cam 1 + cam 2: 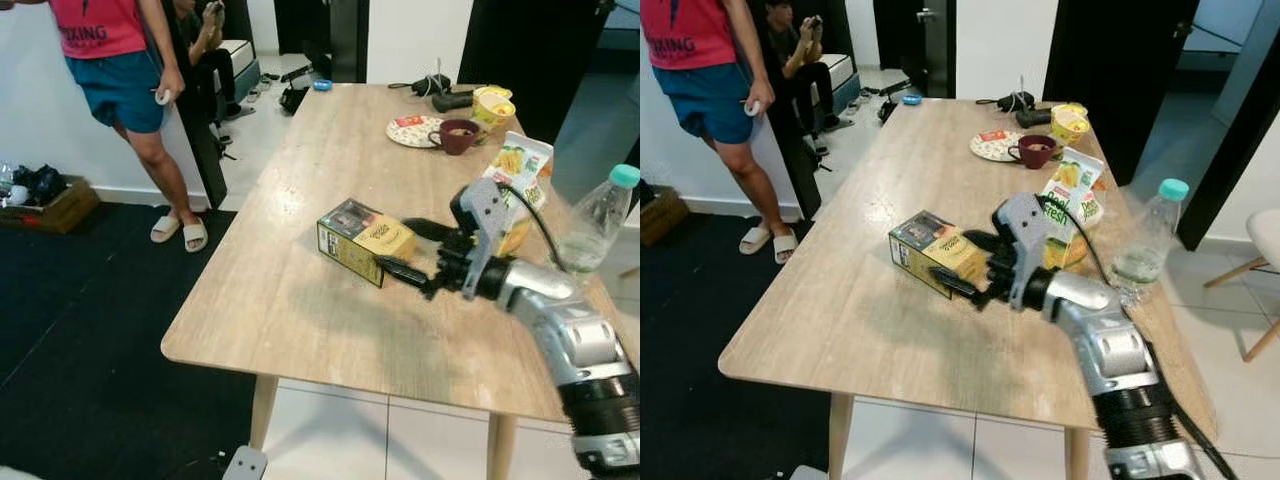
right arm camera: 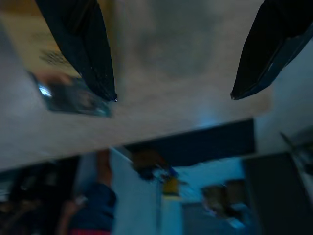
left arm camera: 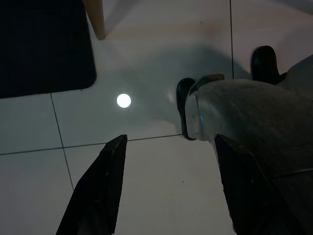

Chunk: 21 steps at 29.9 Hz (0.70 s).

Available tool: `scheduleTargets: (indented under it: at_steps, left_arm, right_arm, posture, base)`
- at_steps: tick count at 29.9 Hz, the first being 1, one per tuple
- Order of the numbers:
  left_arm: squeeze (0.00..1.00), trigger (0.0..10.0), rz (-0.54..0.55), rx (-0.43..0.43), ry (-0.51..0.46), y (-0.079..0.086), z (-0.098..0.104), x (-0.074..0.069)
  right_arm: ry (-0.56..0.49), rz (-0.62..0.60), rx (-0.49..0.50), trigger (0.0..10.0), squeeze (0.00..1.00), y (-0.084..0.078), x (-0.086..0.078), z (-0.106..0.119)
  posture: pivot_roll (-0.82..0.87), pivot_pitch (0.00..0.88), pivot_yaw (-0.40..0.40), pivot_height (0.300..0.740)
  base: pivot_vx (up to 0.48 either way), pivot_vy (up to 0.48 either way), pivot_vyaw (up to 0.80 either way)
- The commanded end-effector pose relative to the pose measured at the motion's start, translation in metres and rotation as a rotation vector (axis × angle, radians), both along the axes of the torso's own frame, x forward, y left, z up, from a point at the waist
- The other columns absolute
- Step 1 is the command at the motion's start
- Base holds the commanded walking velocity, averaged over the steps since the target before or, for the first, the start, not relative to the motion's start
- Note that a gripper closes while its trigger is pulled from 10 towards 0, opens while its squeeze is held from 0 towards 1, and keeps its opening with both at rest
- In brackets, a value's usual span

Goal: Restocking fridge

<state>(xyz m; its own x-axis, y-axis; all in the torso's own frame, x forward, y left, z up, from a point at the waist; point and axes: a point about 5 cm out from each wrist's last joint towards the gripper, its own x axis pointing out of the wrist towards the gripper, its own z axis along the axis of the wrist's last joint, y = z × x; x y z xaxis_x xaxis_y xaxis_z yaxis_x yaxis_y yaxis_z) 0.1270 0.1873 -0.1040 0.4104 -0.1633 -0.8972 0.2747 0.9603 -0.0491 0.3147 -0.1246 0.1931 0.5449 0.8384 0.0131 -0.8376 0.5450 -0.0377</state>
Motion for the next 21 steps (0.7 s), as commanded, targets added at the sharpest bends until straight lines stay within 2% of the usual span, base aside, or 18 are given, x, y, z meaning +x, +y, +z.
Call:
scheduleTargets:
  at_steps: [1,2,5,8,12,14,15,17,19,20,21]
  left_arm:
    - [0.0,10.0,-0.008,0.012,0.012,0.004,0.0,-0.003]
    - [0.0,10.0,-0.007,0.009,0.012,0.004,0.0,-0.002]
    - [0.0,10.0,-0.006,0.007,0.011,0.003,0.0,-0.002]
    - [0.0,10.0,-0.007,0.006,0.011,0.003,0.0,-0.002]
    - [0.0,10.0,-0.007,0.005,0.01,0.003,0.0,-0.002]
    - [0.0,10.0,-0.007,0.005,0.009,0.003,0.0,-0.002]
    - [0.0,10.0,-0.007,0.004,0.009,0.003,0.0,-0.002]
    - [0.0,10.0,-0.006,0.003,0.009,0.002,0.0,-0.002]
    - [0.0,10.0,-0.005,0.002,0.009,0.002,0.0,-0.002]
    - [0.0,10.0,-0.005,0.002,0.009,0.002,0.0,-0.002]
    - [0.0,10.0,-0.005,0.002,0.009,0.002,0.0,-0.002]
  right_arm:
    - [0.016,0.025,0.006,10.0,0.0,0.003,-0.003,-0.001]
    - [0.04,0.052,-0.01,10.0,0.0,0.016,-0.008,-0.009]
    - [0.091,0.084,-0.039,10.0,0.0,0.035,-0.015,-0.026]
    - [0.136,0.079,-0.06,10.0,0.0,0.05,-0.018,-0.039]
    - [0.17,0.032,-0.089,10.0,0.0,0.061,-0.017,-0.05]
    - [0.176,0.016,-0.091,10.0,0.0,0.062,-0.016,-0.052]
    - [0.198,-0.059,-0.107,10.0,0.0,0.061,-0.009,-0.058]
    - [0.208,-0.095,-0.115,10.0,0.0,0.06,-0.006,-0.06]
    - [0.228,-0.183,-0.133,10.0,0.0,0.055,0.001,-0.065]
    - [0.228,-0.183,-0.133,10.0,0.0,0.055,0.001,-0.065]
    - [0.241,-0.253,-0.14,10.0,0.0,0.051,0.006,-0.068]
  posture:
    - [0.03,0.0,-0.001,0.74]
    - [0.03,0.0,-0.001,0.74]
    - [0.02,0.0,-0.001,0.74]
    - [0.02,0.0,-0.001,0.74]
    - [0.02,0.0,-0.002,0.74]
    - [0.02,0.0,-0.002,0.74]
    - [0.03,0.0,-0.003,0.74]
    - [0.02,0.0,-0.003,0.74]
    - [0.03,0.0,-0.004,0.74]
    - [0.03,0.0,-0.004,0.74]
    - [0.03,0.0,-0.004,0.74]
  base:
    - [0.0,0.0,0.0]
    - [0.0,0.0,0.0]
    - [0.0,0.0,0.0]
    - [0.0,0.0,0.0]
    - [0.0,0.0,0.0]
    - [0.0,0.0,0.0]
    - [0.0,0.0,0.0]
    - [0.0,0.0,0.0]
    - [0.0,0.0,0.0]
    - [0.0,0.0,0.0]
    - [0.0,0.0,0.0]
